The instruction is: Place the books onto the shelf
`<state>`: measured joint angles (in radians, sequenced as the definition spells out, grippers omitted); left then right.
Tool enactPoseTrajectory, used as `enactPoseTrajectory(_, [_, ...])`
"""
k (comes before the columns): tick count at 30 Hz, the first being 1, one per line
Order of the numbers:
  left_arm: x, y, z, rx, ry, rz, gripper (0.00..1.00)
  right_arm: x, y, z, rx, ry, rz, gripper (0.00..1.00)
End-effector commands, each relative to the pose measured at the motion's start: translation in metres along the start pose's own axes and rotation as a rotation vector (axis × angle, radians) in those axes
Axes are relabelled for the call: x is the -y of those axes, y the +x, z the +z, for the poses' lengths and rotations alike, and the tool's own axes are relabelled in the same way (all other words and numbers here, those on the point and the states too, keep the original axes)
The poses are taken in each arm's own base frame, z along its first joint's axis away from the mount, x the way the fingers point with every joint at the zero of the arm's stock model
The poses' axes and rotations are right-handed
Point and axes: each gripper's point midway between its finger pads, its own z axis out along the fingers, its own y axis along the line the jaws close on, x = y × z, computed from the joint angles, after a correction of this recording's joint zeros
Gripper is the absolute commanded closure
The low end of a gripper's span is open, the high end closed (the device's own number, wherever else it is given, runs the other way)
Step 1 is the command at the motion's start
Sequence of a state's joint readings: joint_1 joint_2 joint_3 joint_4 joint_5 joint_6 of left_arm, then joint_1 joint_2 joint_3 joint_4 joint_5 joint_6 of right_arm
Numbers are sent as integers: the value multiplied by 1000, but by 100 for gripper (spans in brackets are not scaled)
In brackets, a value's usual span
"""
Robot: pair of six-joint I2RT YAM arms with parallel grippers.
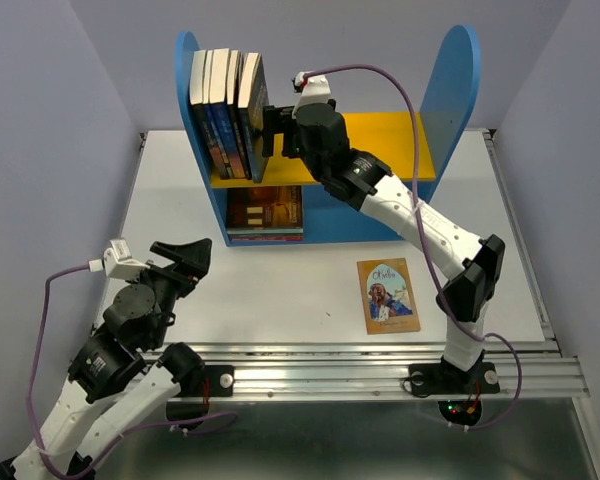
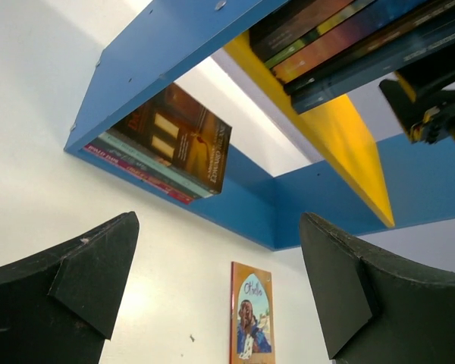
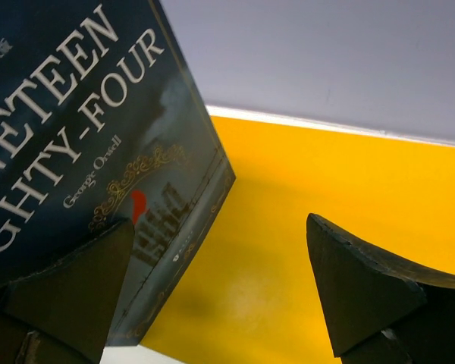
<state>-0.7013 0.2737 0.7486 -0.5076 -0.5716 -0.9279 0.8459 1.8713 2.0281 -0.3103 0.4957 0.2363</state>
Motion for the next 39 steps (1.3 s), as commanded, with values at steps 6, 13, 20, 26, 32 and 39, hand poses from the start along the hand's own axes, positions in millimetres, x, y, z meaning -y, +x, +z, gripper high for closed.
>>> enactPoseTrajectory(6, [-21, 15, -5, -35, -26, -21, 1, -23, -27, 18, 69, -107, -20, 0])
enactPoseTrajectory(13, [-29, 12, -10, -20, -32, -55, 1, -37, -21, 28, 74, -162, -14, 0])
enactPoseTrajectory(20, [-21, 20, -4, -43, -5, -37, 1, -30, -11, 30, 59, -136, -39, 0])
enactPoseTrajectory(26, [-20, 30, 4, -78, -31, 4, 1, -8, -16, 6, 55, -87, -94, 0])
enactPoseTrajectory(32, [-22, 25, 0, -64, -26, 0, 1, 6, -7, -23, -10, -104, -166, 0])
enactPoseTrajectory(39, [-24, 20, -5, -47, -20, -10, 1, -22, -7, -53, -52, -326, -181, 6])
